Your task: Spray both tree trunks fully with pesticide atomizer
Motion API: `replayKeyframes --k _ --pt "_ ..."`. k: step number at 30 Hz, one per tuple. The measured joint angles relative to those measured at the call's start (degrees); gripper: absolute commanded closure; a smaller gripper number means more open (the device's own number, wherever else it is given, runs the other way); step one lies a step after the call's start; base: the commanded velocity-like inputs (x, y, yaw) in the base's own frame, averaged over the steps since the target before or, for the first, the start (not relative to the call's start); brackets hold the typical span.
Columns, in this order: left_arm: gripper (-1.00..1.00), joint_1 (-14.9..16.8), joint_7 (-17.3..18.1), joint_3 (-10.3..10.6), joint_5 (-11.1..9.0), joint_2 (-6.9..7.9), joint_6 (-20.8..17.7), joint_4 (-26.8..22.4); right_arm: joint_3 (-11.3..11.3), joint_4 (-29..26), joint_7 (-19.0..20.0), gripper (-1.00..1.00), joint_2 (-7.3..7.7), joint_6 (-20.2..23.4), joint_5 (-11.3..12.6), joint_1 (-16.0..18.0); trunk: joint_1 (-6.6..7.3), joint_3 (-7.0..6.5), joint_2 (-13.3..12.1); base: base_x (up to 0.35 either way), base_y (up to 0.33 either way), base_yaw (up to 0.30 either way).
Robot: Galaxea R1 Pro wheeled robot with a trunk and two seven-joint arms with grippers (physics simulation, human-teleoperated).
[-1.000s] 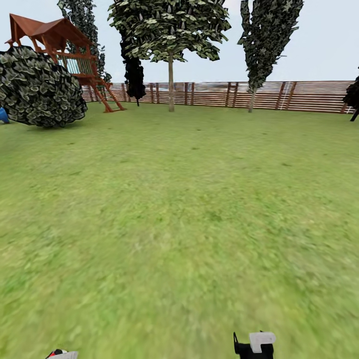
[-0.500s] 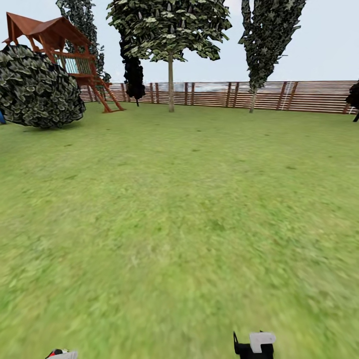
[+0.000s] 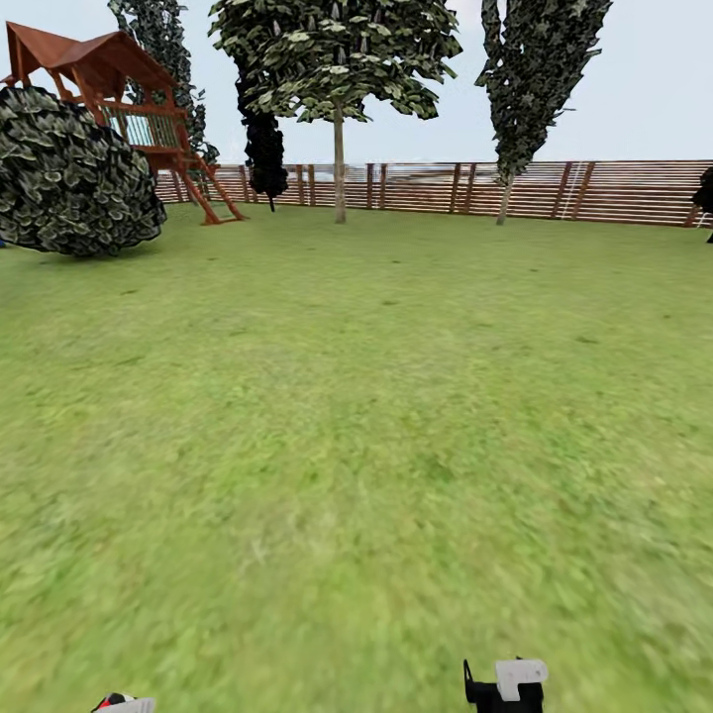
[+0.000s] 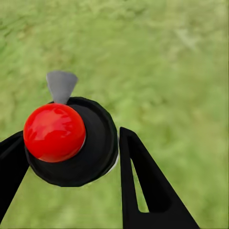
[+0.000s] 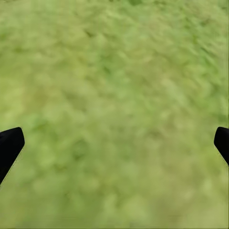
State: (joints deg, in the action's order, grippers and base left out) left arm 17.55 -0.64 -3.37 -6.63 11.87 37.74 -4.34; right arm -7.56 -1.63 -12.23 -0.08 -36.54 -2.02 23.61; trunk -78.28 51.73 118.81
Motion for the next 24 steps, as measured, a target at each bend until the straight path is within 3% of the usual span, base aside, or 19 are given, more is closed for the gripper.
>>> replayKeyframes --k 24 --pt "1.00 0.0 -0.1 0.0 0.0 0.09 -0.1 0.0 0.0 0.0 0.0 -1.00 0.00 0.0 0.0 0.0 0.00 0.00 0.0 0.340 0.000 0.000"
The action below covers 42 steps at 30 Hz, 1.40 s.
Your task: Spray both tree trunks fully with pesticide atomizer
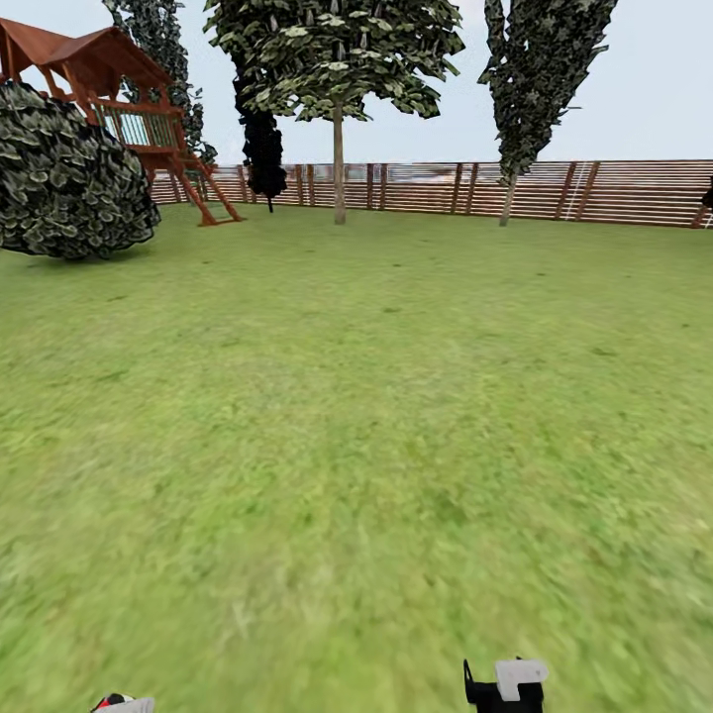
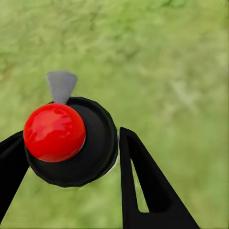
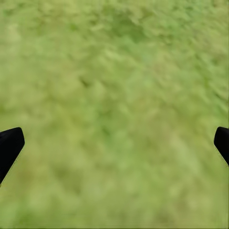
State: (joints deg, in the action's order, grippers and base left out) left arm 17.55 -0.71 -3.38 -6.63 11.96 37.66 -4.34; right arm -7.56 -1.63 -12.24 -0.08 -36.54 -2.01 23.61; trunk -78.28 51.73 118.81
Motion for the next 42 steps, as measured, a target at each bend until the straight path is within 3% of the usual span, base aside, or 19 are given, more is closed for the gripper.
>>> replayKeyframes --k 42 --pt "1.00 0.0 0.0 0.0 0.0 0.00 0.0 0.0 0.0 0.0 0.0 -1.00 0.00 0.0 0.0 0.0 0.00 0.00 0.0 0.340 0.000 0.000"
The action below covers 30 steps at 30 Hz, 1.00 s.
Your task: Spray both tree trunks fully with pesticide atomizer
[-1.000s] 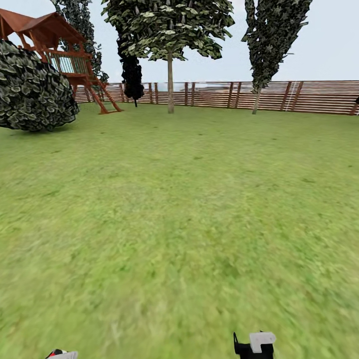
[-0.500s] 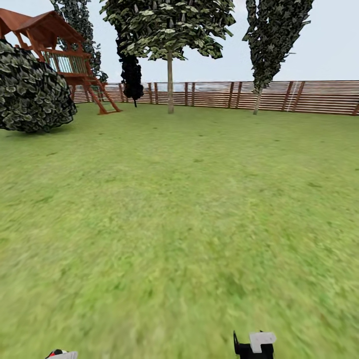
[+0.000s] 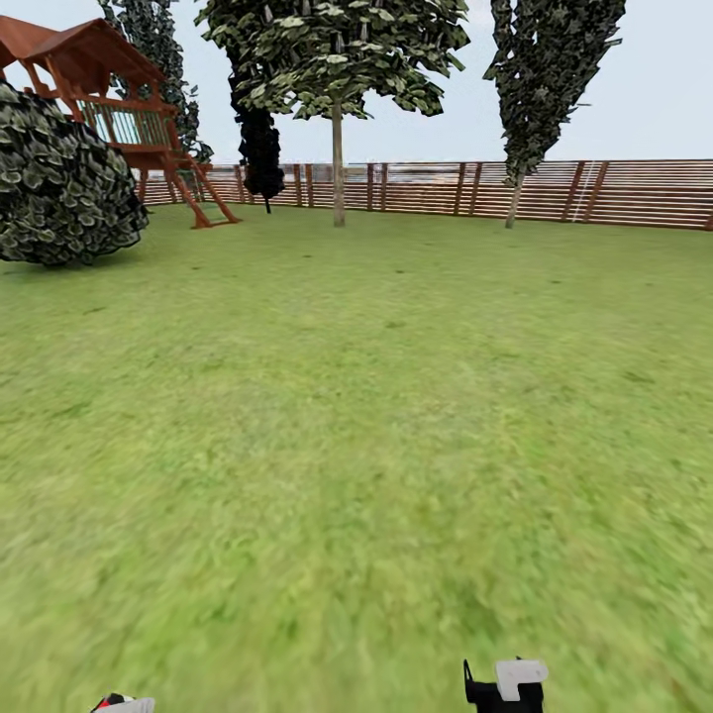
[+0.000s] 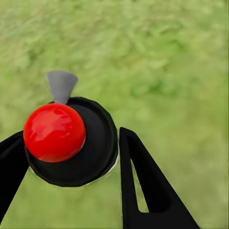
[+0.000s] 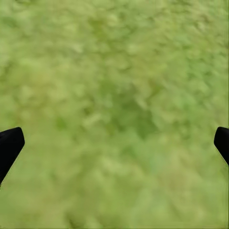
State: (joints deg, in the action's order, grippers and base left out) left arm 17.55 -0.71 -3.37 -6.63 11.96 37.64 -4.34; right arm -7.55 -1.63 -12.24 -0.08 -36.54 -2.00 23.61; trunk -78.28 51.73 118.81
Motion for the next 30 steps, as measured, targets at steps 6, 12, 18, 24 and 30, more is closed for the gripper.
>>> replayKeyframes --k 6,12,18,24,30 --pt "1.00 0.0 0.0 0.0 0.0 0.00 0.0 0.0 0.0 0.0 0.0 -1.00 0.00 0.0 0.0 0.0 0.00 0.00 0.0 0.340 0.000 0.000" --pt "1.00 0.0 0.0 0.0 0.0 0.00 0.0 0.0 0.0 0.0 0.0 -1.00 0.00 0.0 0.0 0.0 0.00 0.00 0.0 0.340 0.000 0.000" --pt "1.00 0.0 0.0 0.0 0.0 0.00 0.0 0.0 0.0 0.0 0.0 -1.00 0.00 0.0 0.0 0.0 0.00 0.00 0.0 0.340 0.000 0.000" --pt "1.00 0.0 0.0 0.0 0.0 0.00 0.0 0.0 0.0 0.0 0.0 -1.00 0.00 0.0 0.0 0.0 0.00 0.00 0.0 0.340 0.000 0.000" --pt "1.00 0.0 0.0 0.0 0.0 0.00 -0.2 0.0 0.0 0.0 0.0 -1.00 0.00 0.0 0.0 0.0 0.00 0.00 0.0 0.340 0.039 0.000"
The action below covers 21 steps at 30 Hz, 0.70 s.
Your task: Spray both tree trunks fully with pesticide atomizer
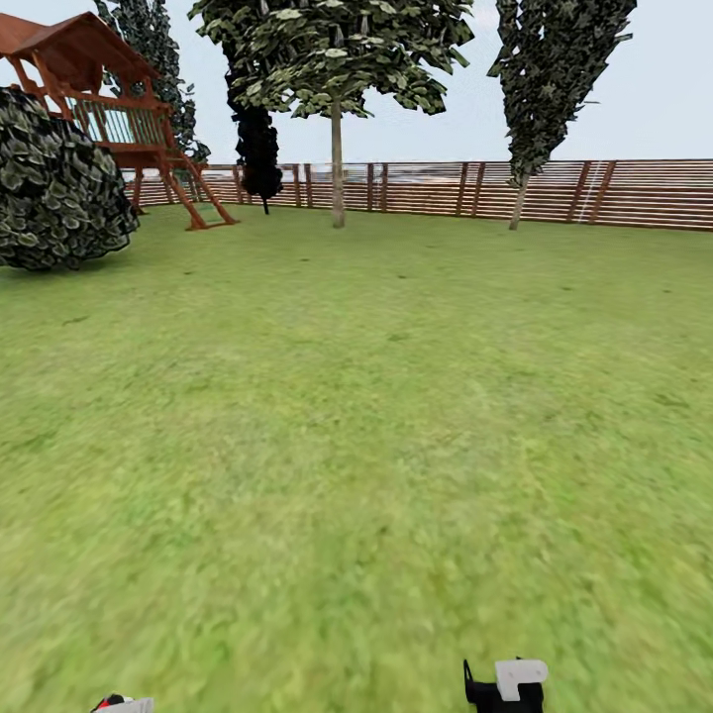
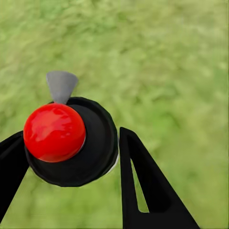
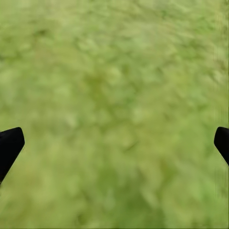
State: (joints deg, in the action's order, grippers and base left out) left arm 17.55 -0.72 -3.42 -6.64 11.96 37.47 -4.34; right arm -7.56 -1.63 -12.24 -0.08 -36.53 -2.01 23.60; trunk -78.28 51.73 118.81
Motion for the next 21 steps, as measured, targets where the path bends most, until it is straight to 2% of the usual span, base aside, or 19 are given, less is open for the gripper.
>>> replayKeyframes --k 6,21 --pt "1.00 0.0 0.0 0.0 0.0 -0.01 0.0 0.0 0.0 0.0 0.0 -1.00 0.00 0.0 0.0 0.0 0.00 0.00 0.0 0.340 0.070 0.000" --pt "1.00 0.0 0.0 0.1 0.0 -0.04 0.0 0.0 0.0 0.0 0.0 -1.00 0.00 0.0 0.0 0.0 0.00 0.00 0.0 0.340 0.001 0.000"
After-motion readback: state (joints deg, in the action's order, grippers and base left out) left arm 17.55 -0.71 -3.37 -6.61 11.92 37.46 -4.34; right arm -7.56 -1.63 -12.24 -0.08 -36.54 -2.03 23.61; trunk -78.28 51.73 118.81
